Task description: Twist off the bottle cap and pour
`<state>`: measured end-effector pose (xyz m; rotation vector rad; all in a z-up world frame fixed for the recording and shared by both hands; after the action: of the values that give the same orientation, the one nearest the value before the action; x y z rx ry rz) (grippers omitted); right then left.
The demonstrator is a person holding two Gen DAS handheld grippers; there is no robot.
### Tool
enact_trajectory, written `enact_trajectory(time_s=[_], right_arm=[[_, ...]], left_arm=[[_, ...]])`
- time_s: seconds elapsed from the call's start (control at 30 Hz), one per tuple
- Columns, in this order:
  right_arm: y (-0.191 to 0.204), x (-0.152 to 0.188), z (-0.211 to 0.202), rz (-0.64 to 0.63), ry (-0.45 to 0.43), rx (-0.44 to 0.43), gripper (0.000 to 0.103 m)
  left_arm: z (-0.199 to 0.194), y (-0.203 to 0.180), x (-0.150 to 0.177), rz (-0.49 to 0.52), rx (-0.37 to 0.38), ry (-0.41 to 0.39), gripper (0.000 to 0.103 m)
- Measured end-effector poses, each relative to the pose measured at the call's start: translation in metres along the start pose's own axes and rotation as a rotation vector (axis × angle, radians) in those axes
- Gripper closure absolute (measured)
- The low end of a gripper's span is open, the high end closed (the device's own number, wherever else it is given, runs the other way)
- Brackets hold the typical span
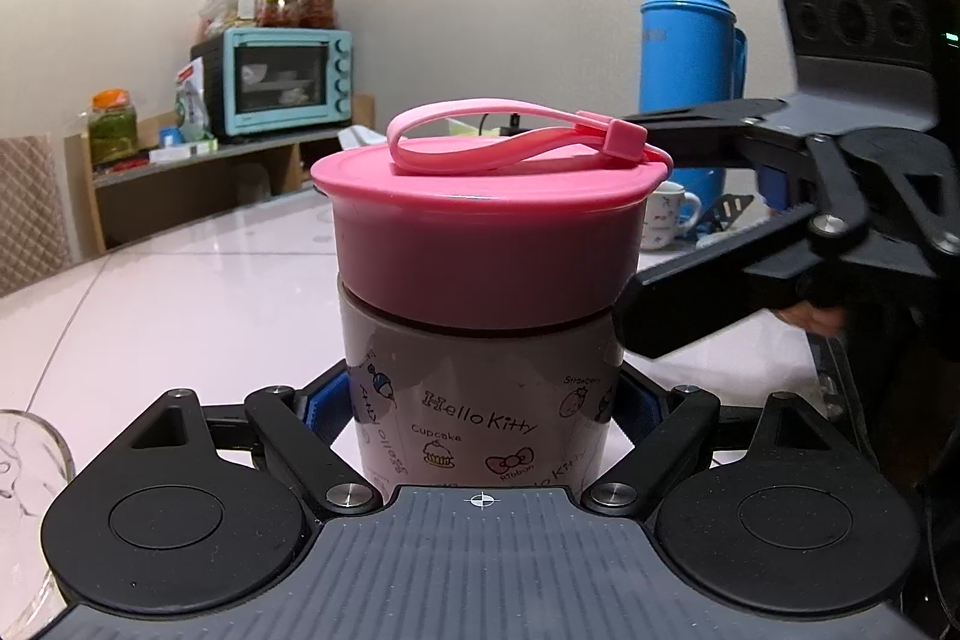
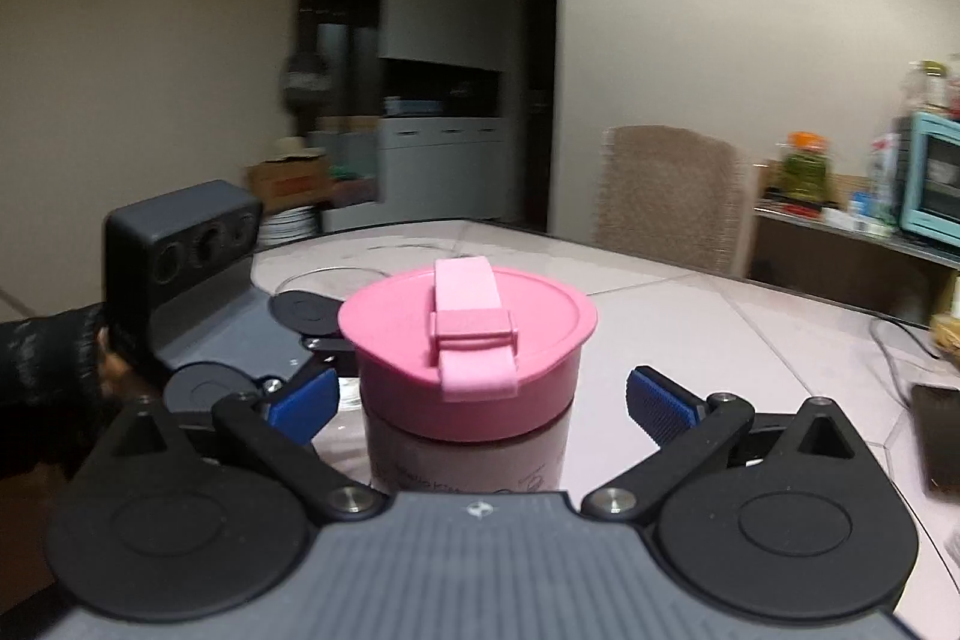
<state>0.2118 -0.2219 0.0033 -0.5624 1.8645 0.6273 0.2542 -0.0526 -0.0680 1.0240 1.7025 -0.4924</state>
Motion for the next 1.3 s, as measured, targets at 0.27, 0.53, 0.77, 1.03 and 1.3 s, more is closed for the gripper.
enact_trajectory(time_s=[0.27, 0.53, 0.77, 1.03, 1.3], right_arm=[[0.011, -0.003, 0.002, 0.071, -0.055, 0.134, 0.0], [0.02, -0.002, 0.023, 0.104, -0.06, 0.174, 0.0], [0.018, -0.004, 0.028, 0.113, -0.067, 0.21, 0.001], [0.02, -0.005, 0.031, 0.103, -0.051, 0.198, 0.017], [0.002, -0.006, 0.026, 0.033, -0.002, 0.007, 0.018]], left_arm=[[-0.003, -0.003, 0.0, -0.013, -0.026, 0.005, 0.013], [-0.001, 0.001, -0.002, -0.017, -0.035, 0.006, 0.013], [-0.002, 0.002, 0.0, -0.017, -0.036, 0.004, 0.013], [-0.002, 0.001, 0.0, -0.013, -0.034, 0.005, 0.013], [-0.002, 0.0, 0.0, -0.002, -0.029, 0.004, 0.013]])
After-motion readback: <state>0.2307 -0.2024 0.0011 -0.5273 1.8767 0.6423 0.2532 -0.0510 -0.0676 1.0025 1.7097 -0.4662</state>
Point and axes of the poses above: each gripper's, at about its wrist camera, not at the fingertips, and z roughly the way its jaws point, y to its left, x to its underside, the point moved 5 cm from there along z, roughly the way its jaws point, and after that the axes turned 10 degrees about z, right-handed, at the moved point
